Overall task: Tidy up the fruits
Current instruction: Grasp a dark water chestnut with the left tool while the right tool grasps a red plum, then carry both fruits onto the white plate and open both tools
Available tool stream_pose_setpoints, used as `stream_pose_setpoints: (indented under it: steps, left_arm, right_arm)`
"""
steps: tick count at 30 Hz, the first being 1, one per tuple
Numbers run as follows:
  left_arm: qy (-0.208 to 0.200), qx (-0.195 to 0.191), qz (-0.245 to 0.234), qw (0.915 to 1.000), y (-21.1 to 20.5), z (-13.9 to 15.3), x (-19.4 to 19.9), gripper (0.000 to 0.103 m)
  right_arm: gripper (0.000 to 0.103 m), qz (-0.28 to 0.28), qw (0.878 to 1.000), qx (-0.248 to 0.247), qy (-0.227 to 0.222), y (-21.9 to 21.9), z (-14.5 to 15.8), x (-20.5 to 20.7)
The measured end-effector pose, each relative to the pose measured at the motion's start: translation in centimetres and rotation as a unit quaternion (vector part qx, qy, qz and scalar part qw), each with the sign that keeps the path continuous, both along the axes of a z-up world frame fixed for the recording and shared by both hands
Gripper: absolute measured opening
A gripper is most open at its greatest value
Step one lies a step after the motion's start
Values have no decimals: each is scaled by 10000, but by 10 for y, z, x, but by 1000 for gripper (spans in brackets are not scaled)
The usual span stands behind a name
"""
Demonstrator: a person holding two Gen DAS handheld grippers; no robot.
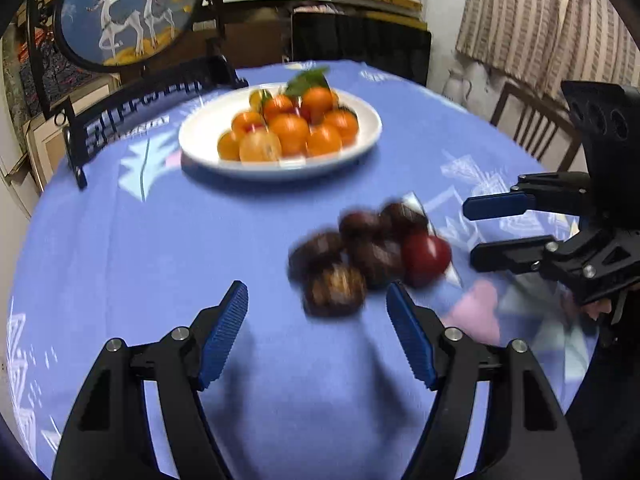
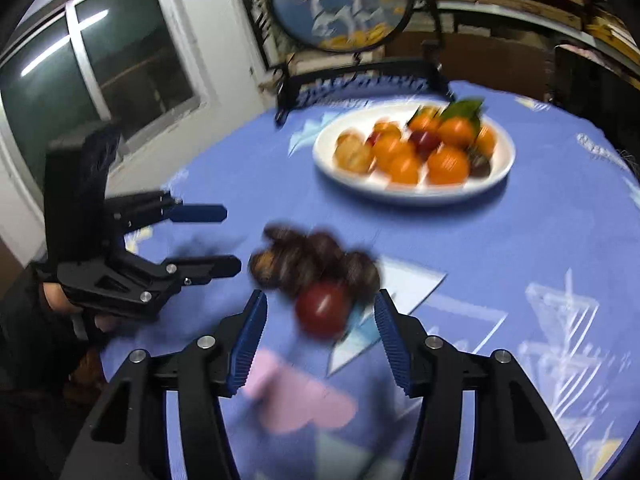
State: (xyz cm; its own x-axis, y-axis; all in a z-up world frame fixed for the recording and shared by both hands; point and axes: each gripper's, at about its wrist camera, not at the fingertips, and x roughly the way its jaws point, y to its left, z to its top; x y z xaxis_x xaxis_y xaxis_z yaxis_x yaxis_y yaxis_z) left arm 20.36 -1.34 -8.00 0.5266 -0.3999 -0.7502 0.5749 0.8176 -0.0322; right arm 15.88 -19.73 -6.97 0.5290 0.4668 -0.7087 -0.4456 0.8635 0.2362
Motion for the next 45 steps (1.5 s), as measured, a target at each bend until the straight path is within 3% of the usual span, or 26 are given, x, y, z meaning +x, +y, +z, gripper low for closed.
stream_pose_setpoints:
  steps: [6, 8, 9, 10, 16, 18, 19, 23, 33, 41, 45]
  left_arm:
    - [98, 174, 208, 9996, 3, -17, -6, 70]
    - [57, 211, 211, 9995, 0, -17, -8, 70]
    - [27, 223, 210, 9995, -2, -17, -9, 70]
    - [29, 244, 206, 9995, -4, -16, -5, 70]
    - [182, 427, 162, 9988, -23, -22, 7, 70]
    - [215, 481, 95, 9986, -28, -25, 10, 68]
    - [282, 524, 25, 9982, -32, -28, 12, 56]
    - [383, 408, -54, 9984, -33, -28, 17, 43]
    - [15, 4, -111, 9999, -22, 5, -18, 42]
    - [477, 364, -8, 9982, -26, -25, -10, 41]
    - [416, 230, 46, 9989, -25, -23, -7, 43]
  right_arm:
    - [56, -305, 9988, -167, 344, 18, -19, 16]
    - [54, -348, 9985, -336, 250, 27, -20, 17]
    - [51, -404, 9981, -415, 192, 30, -21, 18]
    - [38, -448, 9979, -430, 199, 31, -22, 19]
    - [37, -590, 9977, -147, 293, 17, -23, 15]
    - [37, -559, 9978, 196, 283, 5, -17, 6]
    - [37, -564, 9975, 333, 271, -1, -13, 3]
    - [37, -652, 9949, 721, 276, -25, -4, -10]
    - [37, -809, 9922, 934, 148, -57, 4, -23]
    - [37, -810, 9915, 1002, 163, -61, 3, -26]
    - [37, -820, 9916, 987, 185, -62, 2, -28]
